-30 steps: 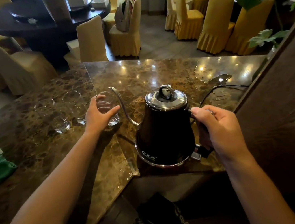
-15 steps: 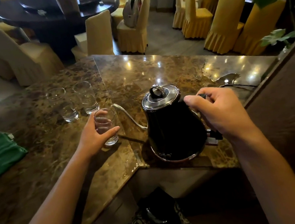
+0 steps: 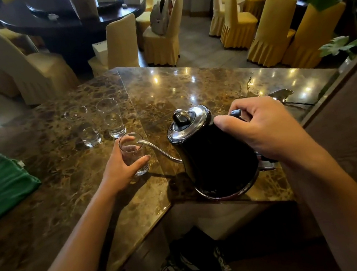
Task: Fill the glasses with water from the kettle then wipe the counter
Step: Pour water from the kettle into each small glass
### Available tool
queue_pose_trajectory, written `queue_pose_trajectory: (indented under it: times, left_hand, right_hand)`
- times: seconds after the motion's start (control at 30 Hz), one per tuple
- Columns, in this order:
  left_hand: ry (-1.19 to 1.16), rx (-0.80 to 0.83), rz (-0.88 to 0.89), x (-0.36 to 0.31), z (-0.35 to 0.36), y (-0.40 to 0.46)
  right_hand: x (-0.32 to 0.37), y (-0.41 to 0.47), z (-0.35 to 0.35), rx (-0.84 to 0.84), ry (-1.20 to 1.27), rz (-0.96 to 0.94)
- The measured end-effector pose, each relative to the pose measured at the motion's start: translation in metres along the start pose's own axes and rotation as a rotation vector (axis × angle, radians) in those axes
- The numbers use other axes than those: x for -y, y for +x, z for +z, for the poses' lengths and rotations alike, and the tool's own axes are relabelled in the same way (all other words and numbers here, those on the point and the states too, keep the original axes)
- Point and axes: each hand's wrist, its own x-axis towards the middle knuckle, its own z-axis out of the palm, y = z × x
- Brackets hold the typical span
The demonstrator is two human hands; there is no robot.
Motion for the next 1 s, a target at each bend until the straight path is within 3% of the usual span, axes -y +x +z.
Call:
queue_pose_trajectory:
  times: [0.43,1.0]
  left_hand:
    - [-0.004,0.01,0.012,-0.001,0.005,0.001]
    - [-0.051,-0.008,-0.001,0.004,0.005,0.0]
  right_hand:
    - [0.038,0.009,0.001,0.077,-0.301,-0.055]
    - [0.064,0.01,-0.002,0.181,-0.402,-0.086]
